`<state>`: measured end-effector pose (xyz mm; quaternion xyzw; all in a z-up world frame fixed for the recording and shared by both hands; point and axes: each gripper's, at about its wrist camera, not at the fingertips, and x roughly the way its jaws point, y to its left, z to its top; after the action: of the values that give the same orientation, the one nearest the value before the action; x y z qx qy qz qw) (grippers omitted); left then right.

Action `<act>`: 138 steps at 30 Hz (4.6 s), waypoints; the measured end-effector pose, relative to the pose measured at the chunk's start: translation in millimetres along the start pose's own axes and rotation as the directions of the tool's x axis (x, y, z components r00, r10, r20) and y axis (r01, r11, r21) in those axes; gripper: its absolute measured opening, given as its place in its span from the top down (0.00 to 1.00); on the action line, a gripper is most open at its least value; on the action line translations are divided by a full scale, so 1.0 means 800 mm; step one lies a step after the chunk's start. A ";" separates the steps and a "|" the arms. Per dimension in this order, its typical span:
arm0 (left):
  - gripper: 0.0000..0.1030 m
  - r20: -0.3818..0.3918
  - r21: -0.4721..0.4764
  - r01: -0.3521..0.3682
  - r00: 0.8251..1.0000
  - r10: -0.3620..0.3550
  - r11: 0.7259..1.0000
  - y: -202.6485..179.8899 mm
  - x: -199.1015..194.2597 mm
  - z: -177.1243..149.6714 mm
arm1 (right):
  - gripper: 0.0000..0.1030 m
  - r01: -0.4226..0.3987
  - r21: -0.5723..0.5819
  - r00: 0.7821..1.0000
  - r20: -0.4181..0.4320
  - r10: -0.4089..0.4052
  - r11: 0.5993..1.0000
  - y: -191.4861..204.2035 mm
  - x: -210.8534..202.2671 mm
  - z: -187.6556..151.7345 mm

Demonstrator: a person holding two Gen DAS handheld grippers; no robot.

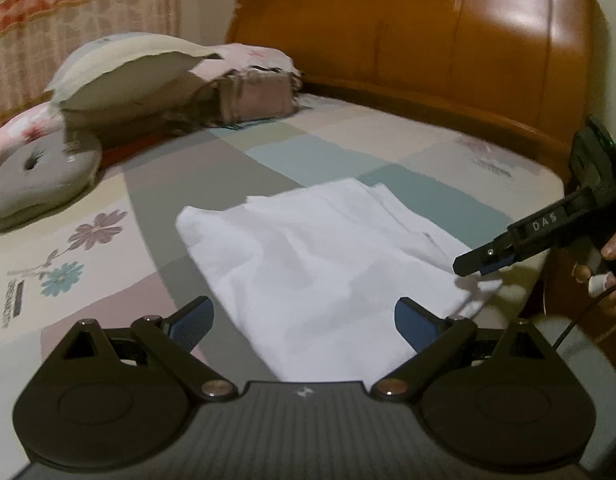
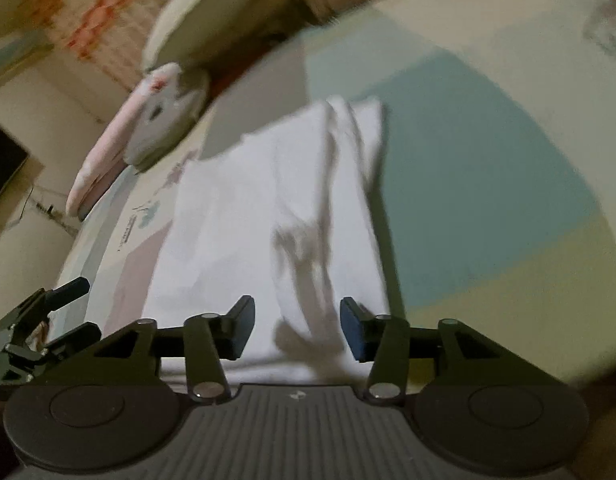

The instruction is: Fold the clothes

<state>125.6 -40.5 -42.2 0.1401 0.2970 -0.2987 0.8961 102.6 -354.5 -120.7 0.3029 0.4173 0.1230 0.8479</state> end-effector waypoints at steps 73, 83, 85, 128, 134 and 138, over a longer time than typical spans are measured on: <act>0.74 0.052 0.017 0.112 0.992 -0.113 0.994 -0.013 0.001 0.036 | 0.13 -0.373 0.208 0.926 0.020 0.377 0.904 0.012 0.124 0.084; 0.51 -0.009 0.025 -0.055 0.998 0.055 0.998 0.016 0.006 0.020 | 0.88 -0.124 -0.025 0.990 0.058 0.125 0.992 0.031 0.111 0.072; 0.48 -0.027 0.036 -0.074 0.997 0.075 0.997 0.019 0.012 0.019 | 0.90 -0.095 -0.080 0.991 0.084 0.102 0.992 0.043 0.102 0.071; 0.39 -0.196 0.176 0.153 0.974 -0.118 0.972 -0.041 0.038 -0.037 | 0.44 0.131 -0.345 0.967 0.252 -0.043 0.930 0.073 -0.030 0.015; 0.35 -0.222 0.132 0.176 0.964 -0.144 0.976 -0.033 0.021 -0.042 | 0.46 0.203 -0.369 0.979 0.109 -0.175 0.907 0.054 0.026 -0.013; 0.35 -0.147 0.093 0.155 0.979 -0.141 0.983 -0.012 0.011 -0.022 | 0.45 0.203 -0.379 0.978 0.118 -0.170 0.903 0.050 0.018 -0.017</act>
<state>117.4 -44.7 -62.4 0.1845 0.3525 -0.3692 0.8399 102.7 -311.0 -111.4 0.0921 0.3767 0.1091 0.9153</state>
